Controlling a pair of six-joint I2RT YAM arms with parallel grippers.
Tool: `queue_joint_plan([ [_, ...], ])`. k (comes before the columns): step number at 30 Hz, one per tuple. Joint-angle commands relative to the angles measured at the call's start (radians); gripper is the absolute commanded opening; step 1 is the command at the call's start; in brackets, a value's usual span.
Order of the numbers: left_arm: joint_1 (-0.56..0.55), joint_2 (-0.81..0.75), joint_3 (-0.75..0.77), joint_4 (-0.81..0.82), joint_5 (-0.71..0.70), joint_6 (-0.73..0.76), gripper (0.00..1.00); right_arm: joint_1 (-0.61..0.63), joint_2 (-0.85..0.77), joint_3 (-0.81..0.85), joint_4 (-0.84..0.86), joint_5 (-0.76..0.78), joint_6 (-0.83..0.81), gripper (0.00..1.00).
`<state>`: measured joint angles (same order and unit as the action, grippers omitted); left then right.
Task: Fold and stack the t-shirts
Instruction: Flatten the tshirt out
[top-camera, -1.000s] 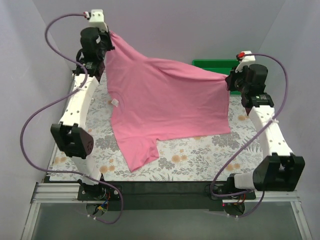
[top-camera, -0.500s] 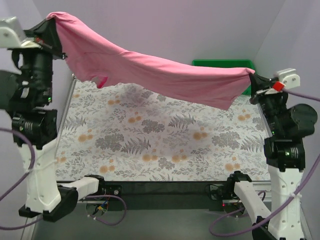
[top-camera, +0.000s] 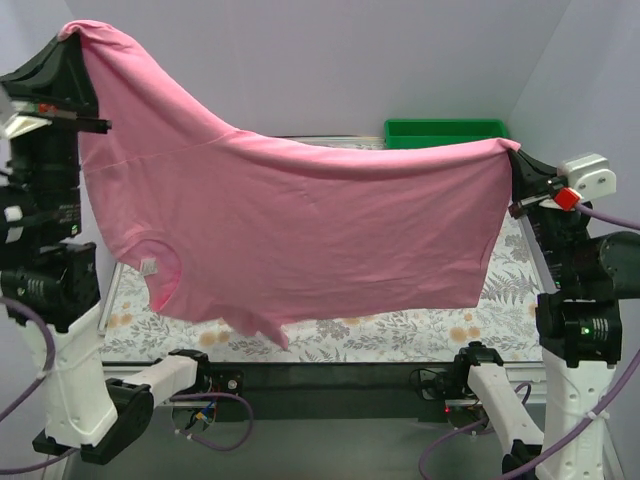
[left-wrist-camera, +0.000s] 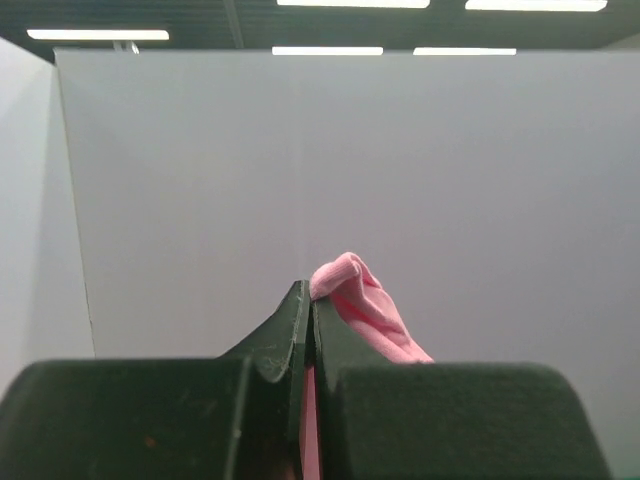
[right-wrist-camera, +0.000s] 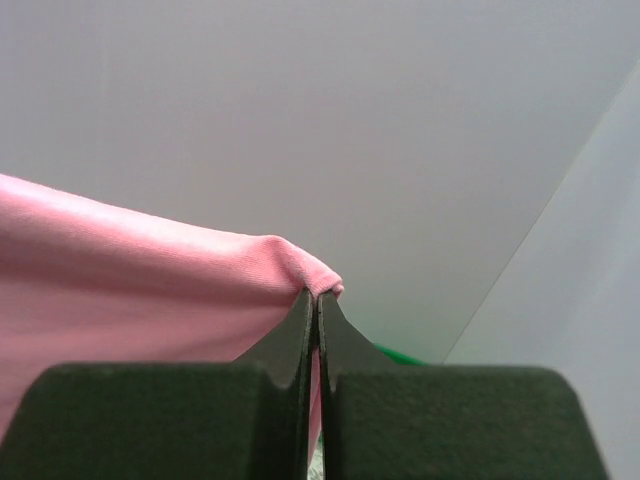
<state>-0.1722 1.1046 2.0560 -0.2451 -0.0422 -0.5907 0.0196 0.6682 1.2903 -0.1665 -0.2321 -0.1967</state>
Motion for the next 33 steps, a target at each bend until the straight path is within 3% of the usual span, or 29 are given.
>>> queue_joint_plan([
  [1, -0.007, 0.136, -0.097, 0.038, 0.004, 0.048, 0.00, -0.003, 0.082, -0.020, 0.012, 0.008, -0.023, 0.01],
  [10, -0.007, 0.438, -0.427, 0.317, -0.021, 0.032, 0.00, -0.004, 0.348, -0.264, 0.157, 0.031, -0.020, 0.01],
  [16, 0.008, 0.783, -0.436, 0.426, -0.011, -0.015, 0.00, -0.004, 0.649, -0.299, 0.303, 0.137, -0.023, 0.01],
  [22, 0.043, 1.026, -0.376, 0.478, -0.022, -0.031, 0.00, -0.003, 0.962, -0.171, 0.350, 0.223, -0.049, 0.01],
  [28, 0.076, 1.084, -0.355, 0.489, 0.005, -0.054, 0.00, -0.003, 1.139, -0.076, 0.397, 0.209, -0.066, 0.01],
  [33, 0.089, 1.074, -0.364, 0.483, 0.041, -0.057, 0.00, -0.003, 1.185, -0.046, 0.413, 0.194, -0.069, 0.01],
])
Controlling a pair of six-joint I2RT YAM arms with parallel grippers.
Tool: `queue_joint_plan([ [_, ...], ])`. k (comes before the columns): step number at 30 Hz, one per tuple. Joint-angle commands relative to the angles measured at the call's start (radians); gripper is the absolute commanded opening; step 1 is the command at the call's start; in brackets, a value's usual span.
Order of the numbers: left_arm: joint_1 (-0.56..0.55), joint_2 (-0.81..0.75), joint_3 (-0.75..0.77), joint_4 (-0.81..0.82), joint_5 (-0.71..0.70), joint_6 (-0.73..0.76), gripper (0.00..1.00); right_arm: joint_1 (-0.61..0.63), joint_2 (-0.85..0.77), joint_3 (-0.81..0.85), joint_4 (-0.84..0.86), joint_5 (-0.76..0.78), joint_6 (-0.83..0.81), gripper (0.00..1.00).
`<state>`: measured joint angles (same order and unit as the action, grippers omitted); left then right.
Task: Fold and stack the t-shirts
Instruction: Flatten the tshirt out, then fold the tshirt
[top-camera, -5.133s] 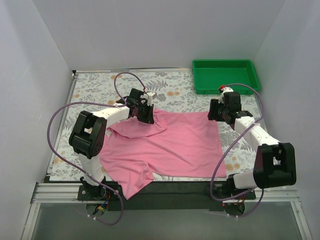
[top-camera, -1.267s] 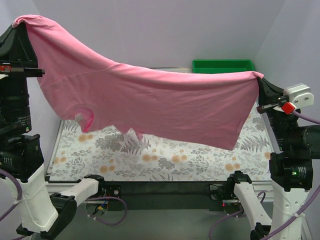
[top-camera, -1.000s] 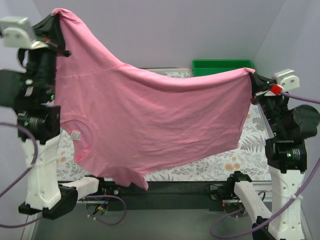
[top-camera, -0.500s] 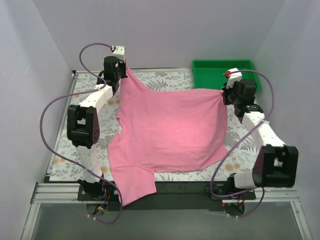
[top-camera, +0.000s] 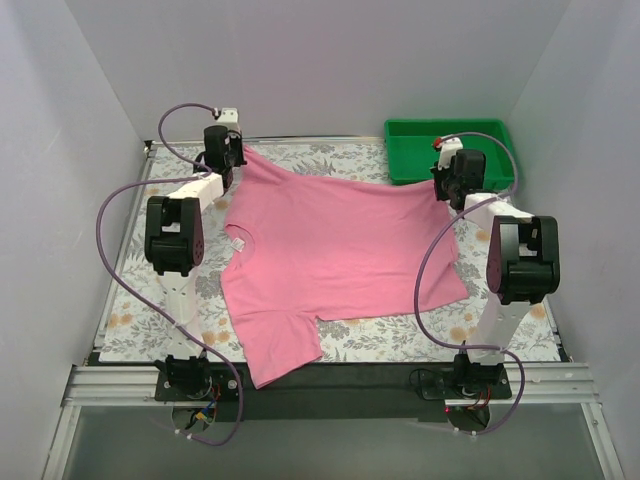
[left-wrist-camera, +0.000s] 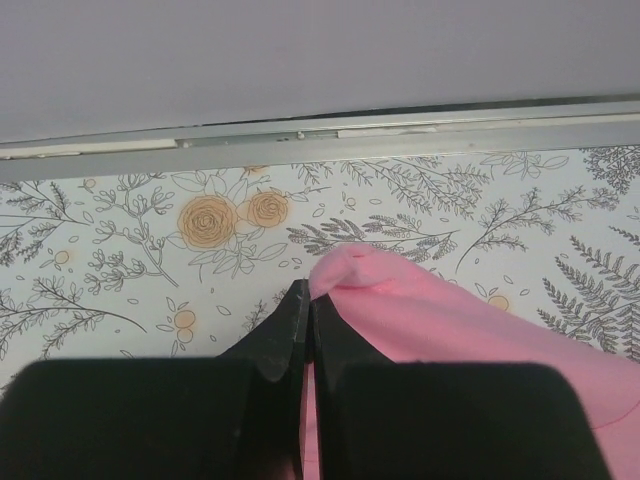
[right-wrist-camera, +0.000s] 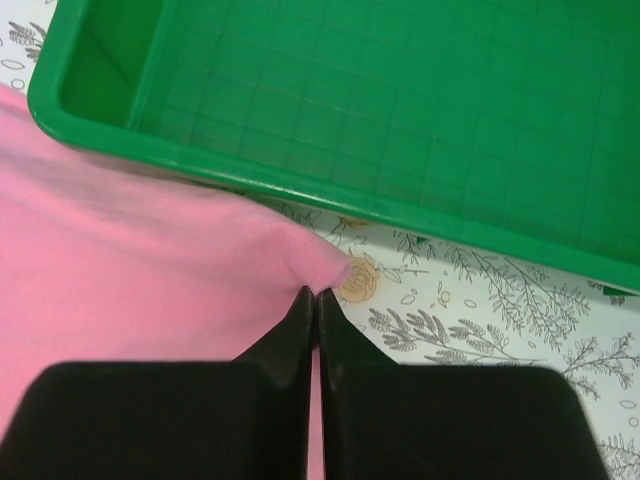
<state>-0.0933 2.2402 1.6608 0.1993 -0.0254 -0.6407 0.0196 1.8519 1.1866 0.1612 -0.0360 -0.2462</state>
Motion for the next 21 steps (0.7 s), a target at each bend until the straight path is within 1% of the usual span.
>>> queue_joint_plan([
  [1, 0.012, -0.070, 0.031, 0.034, 0.024, -0.010, 0.00, -0.003, 0.001, 0.065, 0.086, -0.002, -0.019, 0.01],
  [5, 0.024, -0.113, 0.011, 0.031, 0.024, -0.014, 0.00, -0.003, 0.000, 0.083, 0.095, -0.025, -0.022, 0.01],
  [13, 0.035, -0.163, -0.024, 0.023, 0.024, -0.014, 0.00, -0.003, 0.050, 0.119, 0.097, -0.038, -0.039, 0.02],
  [14, 0.036, -0.166, -0.026, 0.022, 0.054, -0.016, 0.00, -0.004, 0.056, 0.126, 0.095, -0.041, -0.041, 0.02],
  [21, 0.038, -0.217, -0.067, -0.009, 0.087, -0.033, 0.00, -0.004, 0.092, 0.140, 0.093, -0.045, -0.065, 0.03],
])
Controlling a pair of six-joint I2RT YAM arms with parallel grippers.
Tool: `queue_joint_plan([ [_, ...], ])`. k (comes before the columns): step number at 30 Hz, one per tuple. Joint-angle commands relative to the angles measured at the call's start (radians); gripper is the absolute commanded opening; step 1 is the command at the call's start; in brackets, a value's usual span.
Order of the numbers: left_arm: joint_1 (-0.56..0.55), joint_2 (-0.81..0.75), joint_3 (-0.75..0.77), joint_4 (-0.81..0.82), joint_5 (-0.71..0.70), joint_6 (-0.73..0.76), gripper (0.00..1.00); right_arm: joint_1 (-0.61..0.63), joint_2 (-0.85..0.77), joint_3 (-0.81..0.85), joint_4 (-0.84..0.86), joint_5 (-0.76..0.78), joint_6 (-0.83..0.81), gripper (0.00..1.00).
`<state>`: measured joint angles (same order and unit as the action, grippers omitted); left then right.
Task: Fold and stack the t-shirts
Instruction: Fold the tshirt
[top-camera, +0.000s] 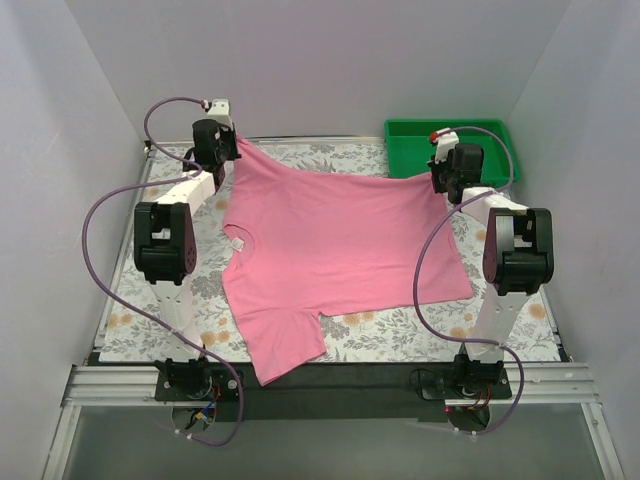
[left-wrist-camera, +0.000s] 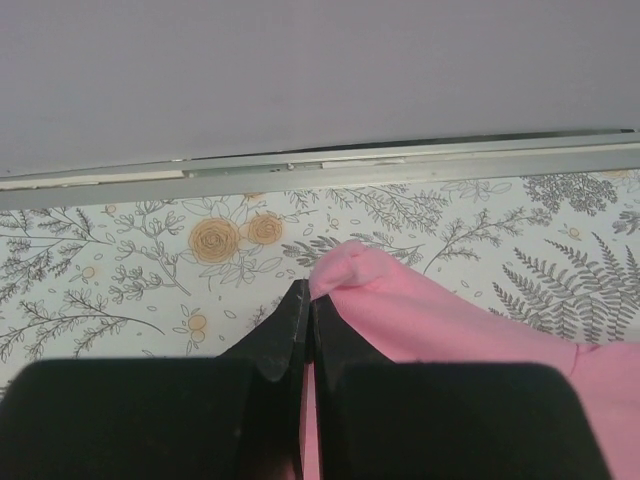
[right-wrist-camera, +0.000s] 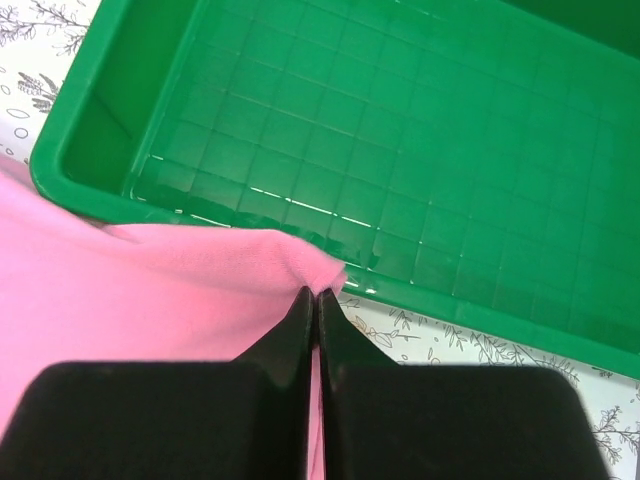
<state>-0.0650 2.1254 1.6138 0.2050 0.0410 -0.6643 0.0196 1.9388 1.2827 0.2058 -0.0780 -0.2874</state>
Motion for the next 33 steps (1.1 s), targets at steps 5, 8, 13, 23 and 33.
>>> queue_joint_plan([
  [5, 0.010, -0.140, -0.035, -0.041, 0.046, -0.017, 0.00, -0.003, 0.000, 0.037, 0.050, -0.023, -0.025, 0.03],
  [8, 0.010, -0.162, -0.045, -0.061, 0.066, -0.023, 0.00, -0.003, -0.011, 0.032, 0.049, -0.020, -0.025, 0.03],
  [13, 0.010, -0.215, -0.074, -0.111, 0.102, -0.047, 0.00, -0.004, -0.043, 0.010, 0.049, -0.014, -0.030, 0.02],
  [23, 0.010, -0.395, -0.170, -0.274, 0.148, -0.129, 0.00, -0.004, -0.118, -0.074, 0.050, 0.009, -0.030, 0.01],
  [33, 0.010, -0.518, -0.305, -0.368, 0.169, -0.208, 0.00, -0.003, -0.219, -0.181, 0.052, 0.049, -0.019, 0.01],
])
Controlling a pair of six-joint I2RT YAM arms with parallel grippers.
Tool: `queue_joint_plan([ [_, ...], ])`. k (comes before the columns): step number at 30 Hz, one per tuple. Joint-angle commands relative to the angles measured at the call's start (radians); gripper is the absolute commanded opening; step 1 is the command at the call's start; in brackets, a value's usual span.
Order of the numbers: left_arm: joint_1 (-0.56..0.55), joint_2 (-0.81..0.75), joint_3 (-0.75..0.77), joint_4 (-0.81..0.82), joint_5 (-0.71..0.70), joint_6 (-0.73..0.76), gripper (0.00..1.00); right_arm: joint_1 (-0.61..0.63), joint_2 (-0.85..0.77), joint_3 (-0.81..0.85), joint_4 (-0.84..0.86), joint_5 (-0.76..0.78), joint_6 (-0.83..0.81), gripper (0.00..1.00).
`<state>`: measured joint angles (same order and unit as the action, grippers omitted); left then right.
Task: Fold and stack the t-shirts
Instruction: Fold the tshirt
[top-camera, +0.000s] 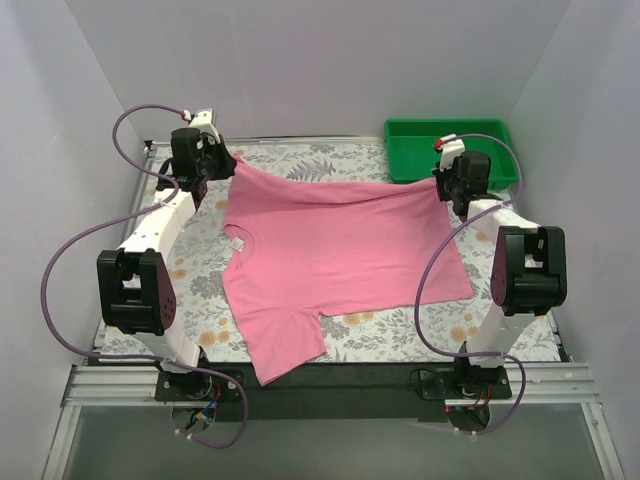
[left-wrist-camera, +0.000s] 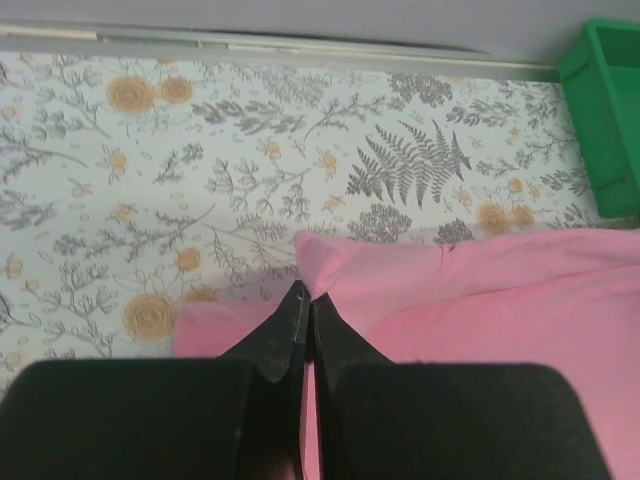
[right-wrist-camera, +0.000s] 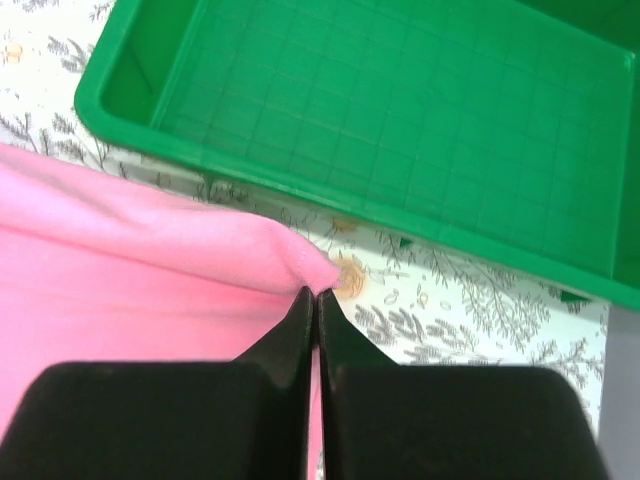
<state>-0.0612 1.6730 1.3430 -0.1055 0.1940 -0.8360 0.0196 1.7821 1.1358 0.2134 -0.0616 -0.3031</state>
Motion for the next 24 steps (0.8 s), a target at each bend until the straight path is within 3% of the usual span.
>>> queue_joint_plan([
  [1, 0.006, -0.077, -0.041, -0.066, 0.004, -0.041, 0.00, -0.003, -0.067, -0.042, 0.044, 0.037, -0.004, 0.01],
  [16, 0.006, -0.186, -0.174, -0.091, -0.071, -0.126, 0.00, -0.004, -0.027, -0.088, 0.055, 0.160, 0.019, 0.01],
  [24, 0.018, -0.151, -0.052, -0.118, -0.160, -0.114, 0.00, -0.004, 0.059, 0.001, 0.064, 0.114, 0.001, 0.01],
])
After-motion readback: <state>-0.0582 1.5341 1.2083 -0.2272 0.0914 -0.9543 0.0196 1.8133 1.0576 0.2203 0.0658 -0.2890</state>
